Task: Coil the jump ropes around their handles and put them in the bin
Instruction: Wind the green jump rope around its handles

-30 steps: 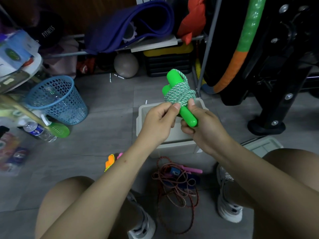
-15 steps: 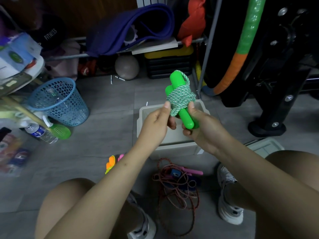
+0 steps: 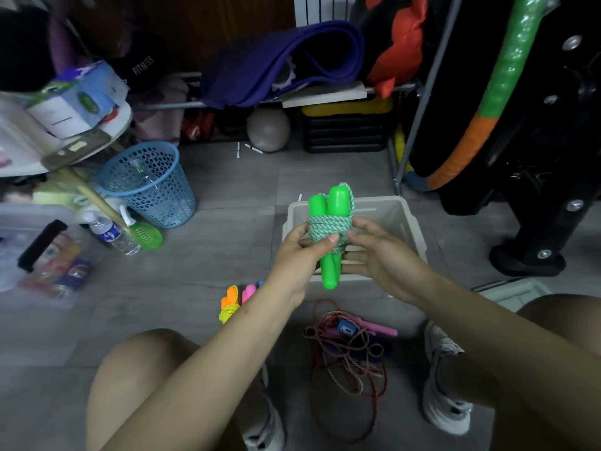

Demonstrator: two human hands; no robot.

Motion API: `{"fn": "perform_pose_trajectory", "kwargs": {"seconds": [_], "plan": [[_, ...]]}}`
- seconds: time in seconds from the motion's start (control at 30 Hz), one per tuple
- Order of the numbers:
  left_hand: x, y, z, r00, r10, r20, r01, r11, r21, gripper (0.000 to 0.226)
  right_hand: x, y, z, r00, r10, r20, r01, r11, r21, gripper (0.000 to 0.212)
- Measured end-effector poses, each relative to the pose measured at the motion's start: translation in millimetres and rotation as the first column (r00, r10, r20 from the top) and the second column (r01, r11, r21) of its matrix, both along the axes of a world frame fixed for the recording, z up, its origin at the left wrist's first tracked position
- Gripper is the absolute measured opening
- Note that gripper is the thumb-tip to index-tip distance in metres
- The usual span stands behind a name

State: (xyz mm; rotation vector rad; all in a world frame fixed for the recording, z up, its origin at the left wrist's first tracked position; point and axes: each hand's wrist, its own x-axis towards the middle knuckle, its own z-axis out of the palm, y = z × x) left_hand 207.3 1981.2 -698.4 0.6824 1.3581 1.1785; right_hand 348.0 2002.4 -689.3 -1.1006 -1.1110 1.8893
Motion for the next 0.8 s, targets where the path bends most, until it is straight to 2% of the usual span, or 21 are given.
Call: {"fn": "perform_pose_trajectory", "kwargs": {"seconds": [0.07, 0.17, 0.33, 0.53, 0.7, 0.8], "plan": [[-11, -4, -7, 0.997, -0.008, 0.080, 0.011, 0.999, -0.037, 0.057, -9, 1, -1, 0.997, 0.067, 0.024, -0.067, 0.997, 0.027, 0.032], [-25, -10, -14, 0.988, -0.045, 0.145, 0.055, 0.996, -0.070, 0.046, -28, 2, -14, 0.976, 0.068, 0.208, -0.095, 0.988, 0.125, 0.029], [-51, -16, -43, 0.999, 0.035, 0.034, -0.032, 0.996, -0.080, 0.043, -65, 0, -45, 0.972, 0.036, 0.234, -0.052, 0.997, 0.064, 0.021], [-70, -39, -109, 0.993, 0.096, -0.064, -0.103, 0.988, -0.112, 0.030, -97, -12, -114, 0.947, 0.050, 0.316, -0.032, 0.998, -0.062, 0.017], [-81, -54, -176, 0.989, 0.071, -0.128, -0.093, 0.980, -0.176, 0.028, -112, -26, -186, 0.926, 0.109, 0.362, -0.010, 0.964, -0.266, 0.013], [-89, -57, -210, 0.992, 0.097, -0.079, -0.115, 0.956, -0.270, 0.030, -121, -29, -227, 0.921, 0.091, 0.379, 0.056, 0.932, -0.359, 0.027]]}}
